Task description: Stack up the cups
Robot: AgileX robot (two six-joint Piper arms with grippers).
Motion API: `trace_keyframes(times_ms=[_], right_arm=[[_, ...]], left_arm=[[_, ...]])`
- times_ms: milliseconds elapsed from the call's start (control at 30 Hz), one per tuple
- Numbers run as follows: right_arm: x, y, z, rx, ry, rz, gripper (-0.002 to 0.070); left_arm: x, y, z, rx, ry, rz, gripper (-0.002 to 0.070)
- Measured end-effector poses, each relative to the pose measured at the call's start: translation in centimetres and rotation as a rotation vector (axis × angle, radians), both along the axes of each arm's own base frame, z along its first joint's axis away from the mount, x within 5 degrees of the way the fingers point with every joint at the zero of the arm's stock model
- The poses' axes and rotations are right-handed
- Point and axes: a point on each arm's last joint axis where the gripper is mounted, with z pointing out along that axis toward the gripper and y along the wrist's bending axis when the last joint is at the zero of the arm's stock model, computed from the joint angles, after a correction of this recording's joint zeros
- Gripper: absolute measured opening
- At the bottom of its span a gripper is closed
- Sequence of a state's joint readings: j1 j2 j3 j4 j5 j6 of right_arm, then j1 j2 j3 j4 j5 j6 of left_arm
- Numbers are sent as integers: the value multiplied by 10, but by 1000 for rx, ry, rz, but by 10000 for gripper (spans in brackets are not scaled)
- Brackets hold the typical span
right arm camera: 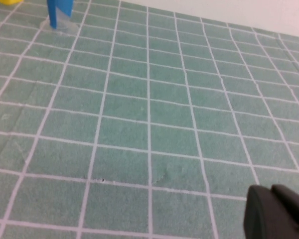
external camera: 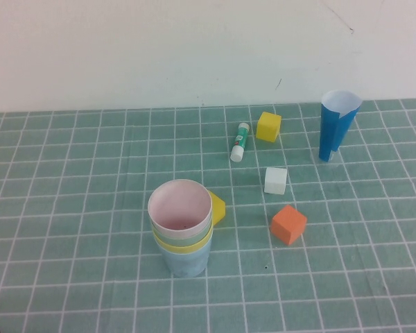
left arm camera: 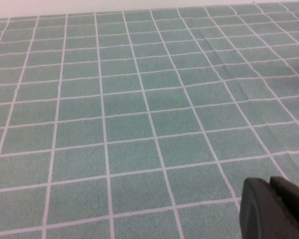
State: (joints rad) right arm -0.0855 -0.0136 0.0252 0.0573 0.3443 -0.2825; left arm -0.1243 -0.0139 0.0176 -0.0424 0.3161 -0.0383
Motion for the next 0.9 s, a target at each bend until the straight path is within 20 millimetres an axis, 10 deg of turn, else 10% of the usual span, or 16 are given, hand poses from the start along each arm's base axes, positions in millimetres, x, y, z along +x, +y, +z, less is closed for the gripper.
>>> trace_keyframes(times_ms=[900], right_arm=[[0, 3, 0, 31, -1, 41, -1]], left_arm=[[0, 0, 0, 0, 0, 0, -1]])
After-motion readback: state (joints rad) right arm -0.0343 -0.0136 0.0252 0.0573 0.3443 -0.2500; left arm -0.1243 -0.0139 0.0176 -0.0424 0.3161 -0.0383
